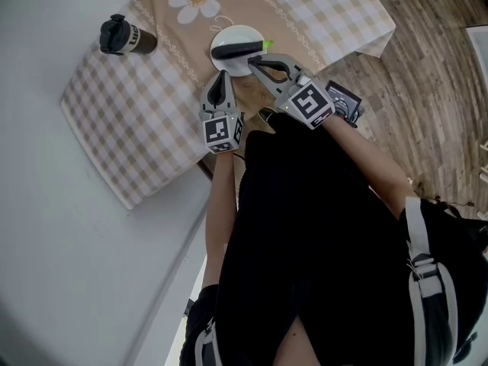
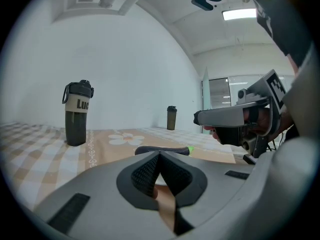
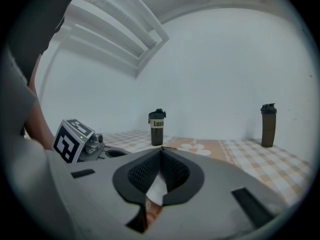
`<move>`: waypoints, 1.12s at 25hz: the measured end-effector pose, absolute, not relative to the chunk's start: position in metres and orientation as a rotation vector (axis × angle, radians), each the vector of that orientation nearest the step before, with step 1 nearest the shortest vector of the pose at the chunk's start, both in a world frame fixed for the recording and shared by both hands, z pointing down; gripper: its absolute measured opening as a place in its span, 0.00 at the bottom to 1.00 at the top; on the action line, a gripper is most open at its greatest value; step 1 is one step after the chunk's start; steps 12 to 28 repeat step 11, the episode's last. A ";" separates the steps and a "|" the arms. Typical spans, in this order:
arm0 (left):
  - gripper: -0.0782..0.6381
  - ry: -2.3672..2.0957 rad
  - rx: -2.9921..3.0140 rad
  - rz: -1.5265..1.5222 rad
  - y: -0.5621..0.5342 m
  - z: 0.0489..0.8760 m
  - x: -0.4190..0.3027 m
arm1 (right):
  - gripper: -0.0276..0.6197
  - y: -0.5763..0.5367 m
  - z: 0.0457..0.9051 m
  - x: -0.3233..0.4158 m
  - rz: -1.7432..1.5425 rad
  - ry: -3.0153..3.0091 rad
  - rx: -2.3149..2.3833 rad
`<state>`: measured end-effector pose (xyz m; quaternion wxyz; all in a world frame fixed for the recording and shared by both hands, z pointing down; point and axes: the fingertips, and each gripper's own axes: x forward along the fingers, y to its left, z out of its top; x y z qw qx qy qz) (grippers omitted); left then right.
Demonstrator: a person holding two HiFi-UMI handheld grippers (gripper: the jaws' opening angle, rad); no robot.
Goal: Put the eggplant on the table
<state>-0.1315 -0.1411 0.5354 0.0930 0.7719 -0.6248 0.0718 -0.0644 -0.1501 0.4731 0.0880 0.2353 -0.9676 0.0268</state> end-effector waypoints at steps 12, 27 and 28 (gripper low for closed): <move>0.13 -1.857 2.282 0.208 -0.144 0.540 -0.133 | 0.05 -0.152 0.478 -0.056 0.120 -2.879 0.693; 0.13 -1.857 2.282 0.208 -0.144 0.540 -0.133 | 0.05 -0.152 0.478 -0.056 0.120 -2.879 0.693; 0.13 -1.857 2.282 0.208 -0.144 0.540 -0.133 | 0.05 -0.152 0.478 -0.056 0.120 -2.879 0.693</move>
